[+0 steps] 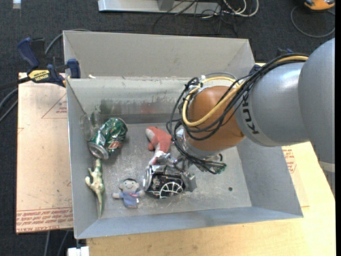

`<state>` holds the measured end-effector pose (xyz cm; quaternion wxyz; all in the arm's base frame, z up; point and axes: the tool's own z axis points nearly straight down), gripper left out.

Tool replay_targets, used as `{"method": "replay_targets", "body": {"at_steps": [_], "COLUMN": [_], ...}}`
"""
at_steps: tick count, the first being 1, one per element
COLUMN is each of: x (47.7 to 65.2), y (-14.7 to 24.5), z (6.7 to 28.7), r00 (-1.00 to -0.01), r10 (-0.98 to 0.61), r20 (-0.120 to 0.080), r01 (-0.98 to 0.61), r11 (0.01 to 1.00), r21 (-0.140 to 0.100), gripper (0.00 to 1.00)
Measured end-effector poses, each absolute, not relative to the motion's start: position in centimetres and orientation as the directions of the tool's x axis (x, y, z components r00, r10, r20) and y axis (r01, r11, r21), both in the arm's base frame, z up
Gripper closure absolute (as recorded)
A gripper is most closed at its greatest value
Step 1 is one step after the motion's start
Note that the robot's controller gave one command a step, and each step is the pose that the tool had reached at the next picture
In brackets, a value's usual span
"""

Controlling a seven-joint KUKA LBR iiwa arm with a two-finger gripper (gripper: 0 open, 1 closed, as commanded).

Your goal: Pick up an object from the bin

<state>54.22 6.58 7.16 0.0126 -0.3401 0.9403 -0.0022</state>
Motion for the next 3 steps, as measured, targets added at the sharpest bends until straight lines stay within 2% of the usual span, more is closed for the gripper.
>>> {"method": "replay_targets", "body": {"at_steps": [1,2,3], "x": [58.6,58.6,58.6], "y": [8.8,8.8,9.2], "z": [7.2,7.2,9.8], "r00": [-0.565,-0.565,-0.556], "r10": [-0.825,-0.825,-0.831], "r20": [-0.023,-0.024,-0.028], "r01": [-0.825,-0.825,-0.831], "r11": [0.565,0.565,0.556], "r21": [-0.020,-0.020,-0.022], "gripper": [1.00,1.00,1.00]}}
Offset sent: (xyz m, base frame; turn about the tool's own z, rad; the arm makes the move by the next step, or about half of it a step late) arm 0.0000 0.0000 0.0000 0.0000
